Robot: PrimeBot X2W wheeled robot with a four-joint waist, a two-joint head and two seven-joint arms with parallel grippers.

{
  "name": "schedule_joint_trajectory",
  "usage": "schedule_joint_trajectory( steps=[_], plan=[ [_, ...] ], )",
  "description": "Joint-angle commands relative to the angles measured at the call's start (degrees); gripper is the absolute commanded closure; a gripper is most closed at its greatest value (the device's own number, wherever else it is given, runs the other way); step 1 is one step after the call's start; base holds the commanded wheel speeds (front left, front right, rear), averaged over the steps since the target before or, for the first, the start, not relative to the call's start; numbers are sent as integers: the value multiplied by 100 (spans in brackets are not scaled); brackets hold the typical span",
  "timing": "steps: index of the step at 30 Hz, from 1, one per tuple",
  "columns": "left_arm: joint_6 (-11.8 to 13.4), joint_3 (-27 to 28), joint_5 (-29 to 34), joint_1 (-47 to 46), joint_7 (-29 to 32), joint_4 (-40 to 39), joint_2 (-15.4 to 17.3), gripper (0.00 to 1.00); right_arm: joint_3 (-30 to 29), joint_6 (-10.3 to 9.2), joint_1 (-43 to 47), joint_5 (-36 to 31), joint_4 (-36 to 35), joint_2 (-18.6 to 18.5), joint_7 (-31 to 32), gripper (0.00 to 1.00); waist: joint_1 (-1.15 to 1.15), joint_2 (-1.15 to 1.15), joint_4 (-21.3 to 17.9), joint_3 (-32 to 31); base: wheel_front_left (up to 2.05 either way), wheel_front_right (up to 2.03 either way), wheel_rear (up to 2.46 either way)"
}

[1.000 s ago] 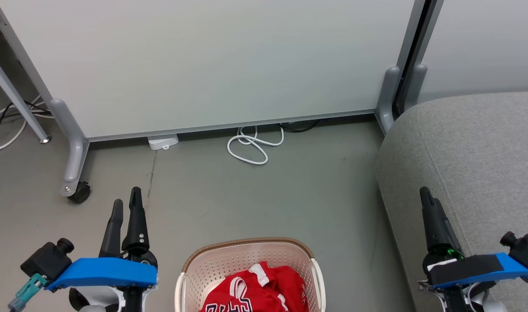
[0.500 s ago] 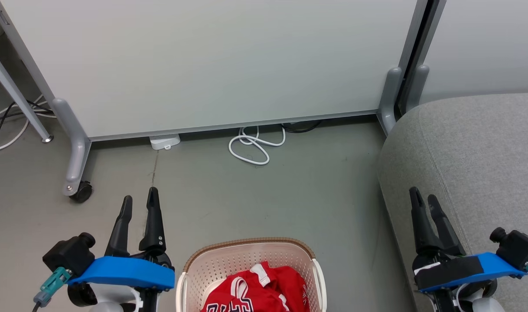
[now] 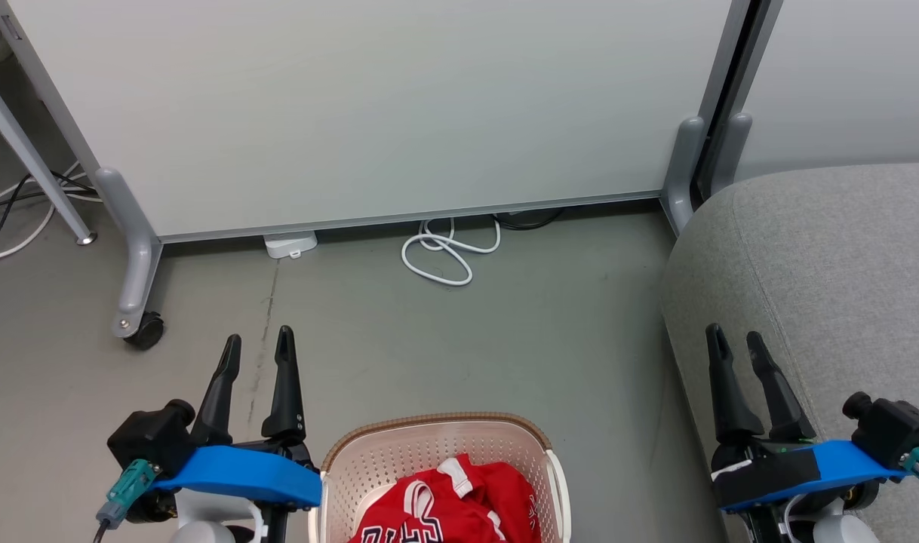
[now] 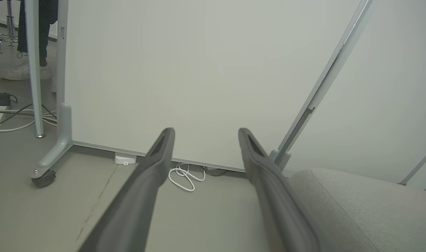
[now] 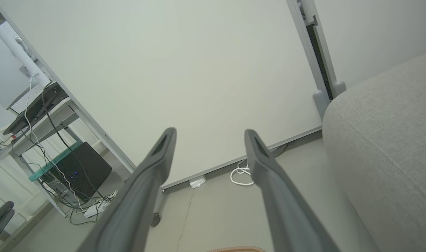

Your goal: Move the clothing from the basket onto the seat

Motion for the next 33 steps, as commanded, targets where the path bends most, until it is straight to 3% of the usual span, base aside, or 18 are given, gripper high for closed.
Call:
schedule_joint_trajectory(
  steps=[1, 33],
  plan=[
    [28, -31, 188, -132, -60, -30, 40, 0, 23, 11, -146, -194, -37, -42, -62, 0, 0, 0, 1, 4, 0, 0, 0],
    [207, -318, 1701, -263, -440, 229, 84, 0, 124, 14, -243, -1972, 224, -51, -444, 0, 0, 0, 53, 15, 0, 0, 0]
  ],
)
